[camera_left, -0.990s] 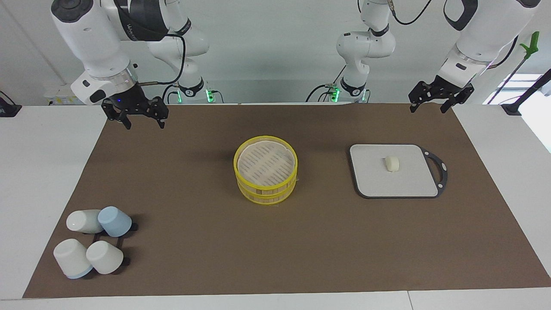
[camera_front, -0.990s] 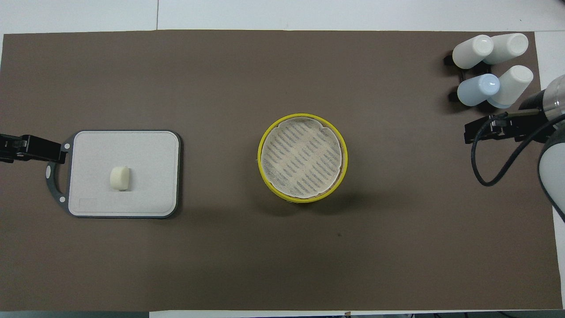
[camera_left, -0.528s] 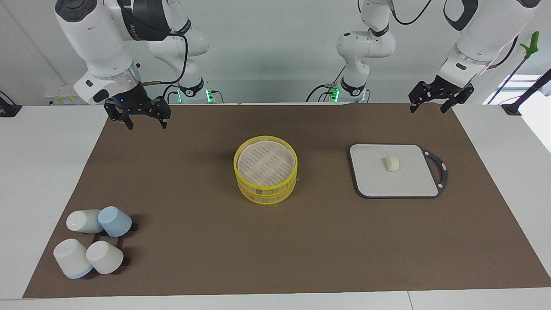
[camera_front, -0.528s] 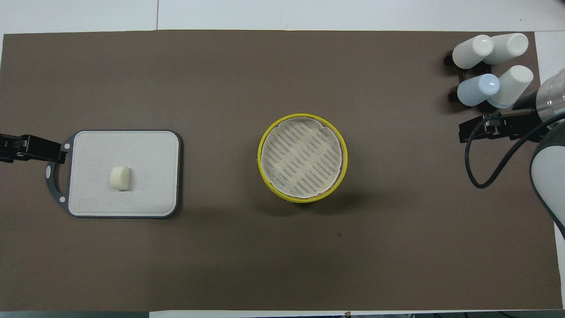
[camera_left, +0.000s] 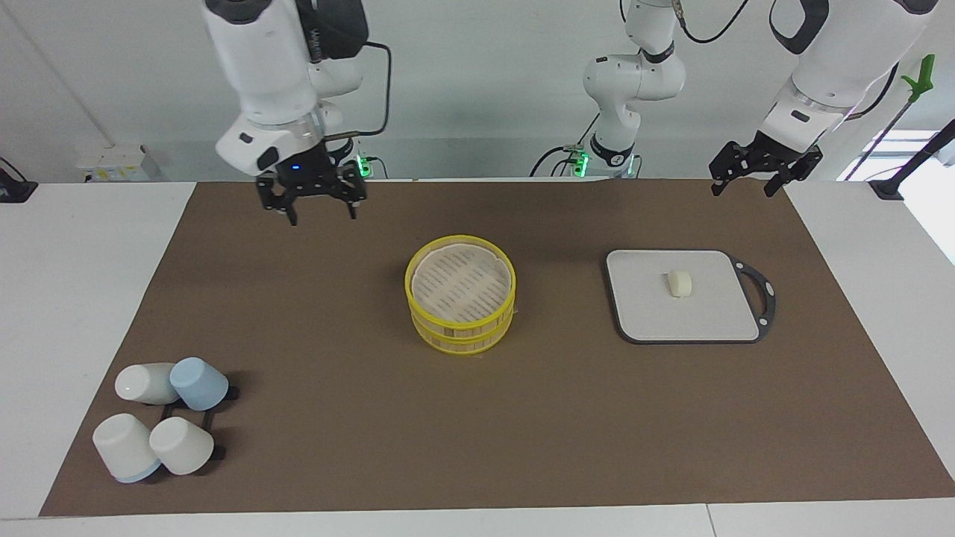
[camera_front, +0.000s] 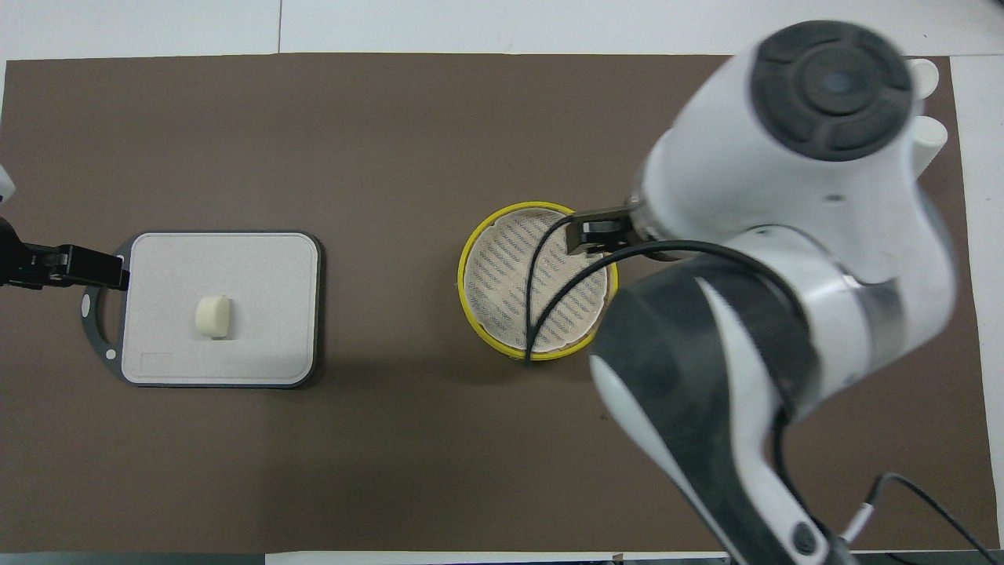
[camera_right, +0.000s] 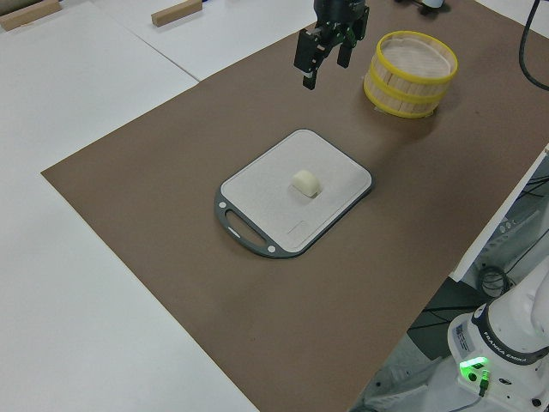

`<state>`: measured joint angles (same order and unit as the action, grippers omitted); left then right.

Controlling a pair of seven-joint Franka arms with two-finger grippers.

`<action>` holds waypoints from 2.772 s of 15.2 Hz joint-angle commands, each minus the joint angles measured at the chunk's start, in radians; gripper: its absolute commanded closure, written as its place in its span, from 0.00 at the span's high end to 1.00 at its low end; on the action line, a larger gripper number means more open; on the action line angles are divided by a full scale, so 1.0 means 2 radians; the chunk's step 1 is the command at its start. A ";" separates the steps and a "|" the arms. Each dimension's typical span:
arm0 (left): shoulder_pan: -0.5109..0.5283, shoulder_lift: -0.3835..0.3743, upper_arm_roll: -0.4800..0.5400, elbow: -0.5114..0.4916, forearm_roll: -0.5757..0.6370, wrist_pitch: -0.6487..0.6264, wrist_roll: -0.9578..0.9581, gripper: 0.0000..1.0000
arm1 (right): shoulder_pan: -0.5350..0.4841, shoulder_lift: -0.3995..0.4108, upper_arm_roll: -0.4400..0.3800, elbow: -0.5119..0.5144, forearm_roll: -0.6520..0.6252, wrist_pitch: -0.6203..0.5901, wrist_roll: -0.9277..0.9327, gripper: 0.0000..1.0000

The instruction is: Place bun in steamer

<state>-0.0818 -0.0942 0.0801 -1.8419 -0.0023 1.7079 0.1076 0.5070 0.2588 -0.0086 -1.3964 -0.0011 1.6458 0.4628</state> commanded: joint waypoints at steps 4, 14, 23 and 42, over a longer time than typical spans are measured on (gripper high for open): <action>0.011 -0.012 -0.002 -0.228 0.007 0.243 0.031 1.00 | 0.079 0.127 -0.004 0.047 -0.015 0.114 0.114 1.00; 0.007 0.046 -0.002 -0.292 0.007 0.380 0.043 1.00 | 0.100 0.096 -0.003 -0.094 -0.015 0.238 0.121 0.19; 0.007 0.052 -0.003 -0.279 0.003 0.364 0.031 0.21 | 0.052 0.096 -0.009 0.003 -0.011 0.096 0.059 0.00; -0.374 0.239 -0.007 0.033 -0.016 0.294 -0.496 0.23 | -0.191 0.001 -0.010 -0.061 -0.097 -0.047 -0.373 0.00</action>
<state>-0.8013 0.3474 0.0428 -1.7588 -0.0781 2.2341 -0.8547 0.1226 0.3097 -0.0427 -1.4667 -0.1758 1.5343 -0.2759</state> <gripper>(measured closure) 0.771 0.903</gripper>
